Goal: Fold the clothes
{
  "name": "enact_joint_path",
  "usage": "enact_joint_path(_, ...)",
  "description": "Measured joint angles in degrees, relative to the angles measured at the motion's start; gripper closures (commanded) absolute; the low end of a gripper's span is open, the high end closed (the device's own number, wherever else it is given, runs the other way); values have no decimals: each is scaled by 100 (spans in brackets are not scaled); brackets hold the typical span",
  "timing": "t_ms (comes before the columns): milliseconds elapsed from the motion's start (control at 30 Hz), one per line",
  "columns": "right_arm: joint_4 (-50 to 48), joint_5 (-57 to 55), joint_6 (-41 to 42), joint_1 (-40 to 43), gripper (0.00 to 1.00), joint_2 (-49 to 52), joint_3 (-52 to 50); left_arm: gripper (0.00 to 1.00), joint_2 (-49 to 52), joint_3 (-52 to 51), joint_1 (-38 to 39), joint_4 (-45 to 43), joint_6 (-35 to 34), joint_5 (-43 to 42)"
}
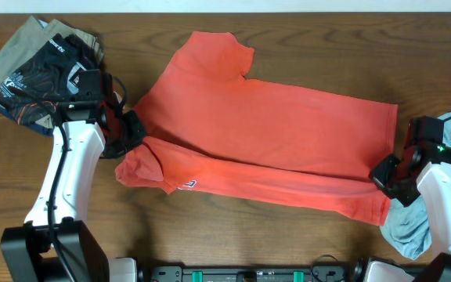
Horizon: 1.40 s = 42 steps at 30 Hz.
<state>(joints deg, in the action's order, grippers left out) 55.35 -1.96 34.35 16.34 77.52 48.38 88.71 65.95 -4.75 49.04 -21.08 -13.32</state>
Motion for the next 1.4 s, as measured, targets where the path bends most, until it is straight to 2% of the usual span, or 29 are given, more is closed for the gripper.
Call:
enact_joint_path(33,-179,-9,-39,0,65,28,-9,65,17,0,0,-59,-17,17)
enact_joint_path(67,-321,-26,-52,0,59,44,-9,53,24,0,0,-105,0,22)
enact_joint_path(100,-555,-42,-101,0,58,66,-13,41,24,0,0,-166,-24,50)
enact_joint_path(167,-1056,-44,-251,0,58,81,-20,34,24,0,0,-243,-28,92)
enact_joint_path(333,-2087,-17,-675,-2,75,81,-17,33,24,0,0,-306,-57,173)
enact_joint_path(467,-2334,101,-1067,0,76,96,-17,33,24,-2,0,-459,-57,175)
enact_joint_path(667,-2406,164,-1329,-2,76,568,-17,32,24,-4,0,-1368,-55,168)
enact_joint_path(867,-2496,173,-1421,0,83,1279,-17,33,70,-4,111,-1867,-26,168)
enact_joint_path(1200,-2577,105,-1447,-2,86,1985,116,33,686,-4,503,-1626,35,166)
enact_joint_path(1267,-2830,81,-1447,-2,87,2065,151,33,693,-4,520,-1545,35,168)
enact_joint_path(1400,-3952,48,-1447,0,87,2426,271,33,693,-4,520,-1248,33,168)
